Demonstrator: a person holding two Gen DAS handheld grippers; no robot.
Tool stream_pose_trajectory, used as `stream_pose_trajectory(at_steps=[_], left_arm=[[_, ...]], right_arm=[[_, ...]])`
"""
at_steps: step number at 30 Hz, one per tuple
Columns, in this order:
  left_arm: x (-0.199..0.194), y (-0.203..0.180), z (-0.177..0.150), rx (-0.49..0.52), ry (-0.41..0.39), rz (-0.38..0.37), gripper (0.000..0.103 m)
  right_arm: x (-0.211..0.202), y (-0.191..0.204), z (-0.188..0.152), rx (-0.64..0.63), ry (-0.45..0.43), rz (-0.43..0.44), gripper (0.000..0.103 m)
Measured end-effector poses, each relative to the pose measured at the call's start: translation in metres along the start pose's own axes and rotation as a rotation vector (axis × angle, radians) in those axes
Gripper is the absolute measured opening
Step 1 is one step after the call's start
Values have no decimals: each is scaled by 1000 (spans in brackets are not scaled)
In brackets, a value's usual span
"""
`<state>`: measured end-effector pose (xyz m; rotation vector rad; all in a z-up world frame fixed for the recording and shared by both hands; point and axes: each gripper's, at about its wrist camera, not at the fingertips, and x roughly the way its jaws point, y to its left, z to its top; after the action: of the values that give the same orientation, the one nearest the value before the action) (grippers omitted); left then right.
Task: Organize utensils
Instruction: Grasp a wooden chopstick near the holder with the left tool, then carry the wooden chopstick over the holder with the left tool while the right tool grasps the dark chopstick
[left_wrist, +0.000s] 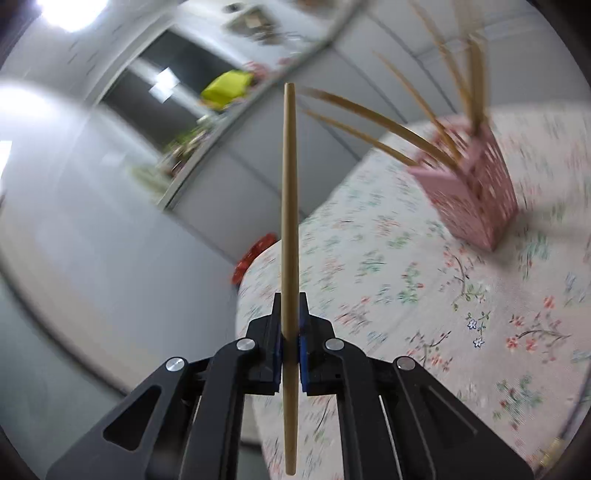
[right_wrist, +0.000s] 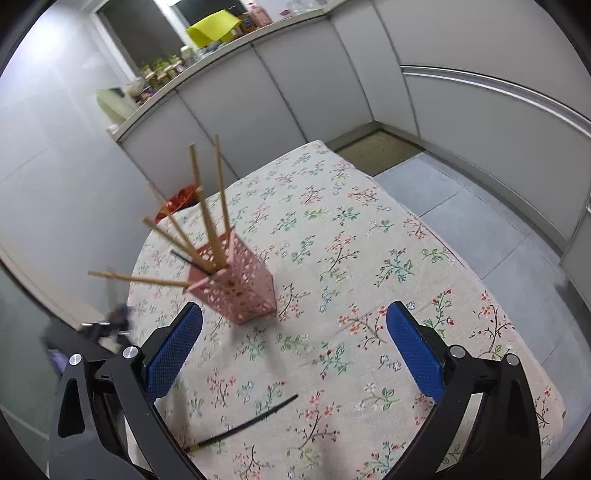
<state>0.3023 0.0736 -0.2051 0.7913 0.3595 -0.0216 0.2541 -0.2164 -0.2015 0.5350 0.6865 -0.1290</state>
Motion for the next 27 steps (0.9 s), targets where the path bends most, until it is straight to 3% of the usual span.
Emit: stream_pose_trajectory(at_steps=[5, 9, 11, 13, 15, 17, 19, 21, 26, 27], left_arm=[[-48, 67, 28, -321, 2, -72, 7], [-92, 98, 60, -507, -84, -104, 7], [-110, 105, 72, -549, -125, -110, 7], [-123, 111, 81, -588, -173, -116, 7], [-135, 113, 86, -605, -219, -112, 7], [-133, 112, 82, -598, -243, -97, 7], [-135, 110, 76, -587, -255, -92, 7], [-128, 112, 69, -595, -250, -102, 7], [-122, 121, 58, -610, -242, -118, 7], [-122, 121, 57, -613, -239, -119, 7]], right_arm=[[-8, 6, -7, -4, 20, 43, 96], [-17, 14, -10, -17, 33, 50, 95], [-4, 8, -23, 79, 172, 34, 95], [21, -4, -41, 245, 359, 13, 87], [52, -12, -60, 395, 544, -46, 65], [78, -8, -69, 441, 639, -128, 48], [97, 3, -72, 415, 667, -213, 45], [103, 22, -64, 355, 617, -272, 48], [121, 49, -69, 330, 614, -363, 50], [124, 56, -72, 313, 619, -379, 46]])
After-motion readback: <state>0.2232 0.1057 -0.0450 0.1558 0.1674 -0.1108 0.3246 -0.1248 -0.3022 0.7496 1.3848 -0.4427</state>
